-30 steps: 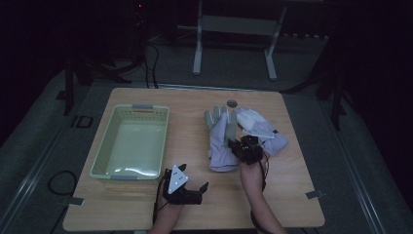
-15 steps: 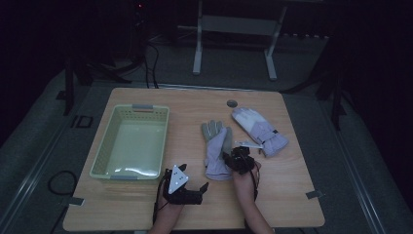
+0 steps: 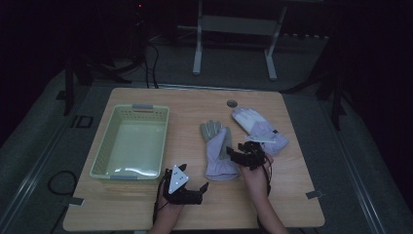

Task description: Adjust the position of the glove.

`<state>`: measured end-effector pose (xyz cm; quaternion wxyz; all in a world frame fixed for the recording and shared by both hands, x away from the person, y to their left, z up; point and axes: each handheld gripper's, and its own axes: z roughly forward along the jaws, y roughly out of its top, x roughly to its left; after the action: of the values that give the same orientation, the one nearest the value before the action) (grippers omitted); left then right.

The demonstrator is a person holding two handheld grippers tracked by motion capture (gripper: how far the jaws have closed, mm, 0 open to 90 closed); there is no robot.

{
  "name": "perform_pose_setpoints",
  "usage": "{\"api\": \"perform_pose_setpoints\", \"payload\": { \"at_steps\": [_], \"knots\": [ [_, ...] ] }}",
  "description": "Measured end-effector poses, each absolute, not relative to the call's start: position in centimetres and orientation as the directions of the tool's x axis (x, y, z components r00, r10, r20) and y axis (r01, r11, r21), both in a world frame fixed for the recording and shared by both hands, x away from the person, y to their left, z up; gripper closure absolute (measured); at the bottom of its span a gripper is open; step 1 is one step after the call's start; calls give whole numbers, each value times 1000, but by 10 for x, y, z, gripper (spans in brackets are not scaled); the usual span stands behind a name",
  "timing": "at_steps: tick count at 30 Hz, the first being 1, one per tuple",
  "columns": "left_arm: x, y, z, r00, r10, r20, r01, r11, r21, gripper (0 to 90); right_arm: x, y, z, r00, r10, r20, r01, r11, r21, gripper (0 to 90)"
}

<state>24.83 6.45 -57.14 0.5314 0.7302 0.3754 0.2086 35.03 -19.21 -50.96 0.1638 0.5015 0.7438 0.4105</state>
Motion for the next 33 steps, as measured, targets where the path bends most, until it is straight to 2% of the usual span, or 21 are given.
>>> {"api": "perform_pose_setpoints", "payload": {
  "at_steps": [4,6,9,16,20,21,24,27,33],
  "knots": [
    [248,65,-571,632,769,-95,327,-153,933,0,354,-203,-492,-503,852,146,566,197,800,409],
    [248,64,-571,631,770,-96,328,-152,933,0,358,-210,-485,-544,826,149,550,216,807,470],
    [248,64,-571,632,769,-95,327,-154,932,0,365,-220,-476,-577,803,148,530,231,816,489],
    [249,64,-571,633,768,-94,327,-156,932,0,387,-245,-463,-604,792,87,495,287,820,504],
    [249,64,-572,637,764,-100,327,-151,933,0,398,-259,-463,-586,809,48,494,310,813,518],
    [249,64,-571,638,764,-98,326,-153,933,0,405,-268,-464,-556,831,29,501,307,809,549],
    [249,64,-571,639,764,-94,323,-155,934,0,421,-287,-468,-510,859,50,518,261,814,569],
    [249,64,-571,635,766,-96,326,-153,933,0,440,-301,-474,-472,879,68,548,232,803,564],
    [249,64,-572,634,767,-102,329,-148,933,0,467,-308,-494,-455,890,26,607,288,741,540]
  ]
}}
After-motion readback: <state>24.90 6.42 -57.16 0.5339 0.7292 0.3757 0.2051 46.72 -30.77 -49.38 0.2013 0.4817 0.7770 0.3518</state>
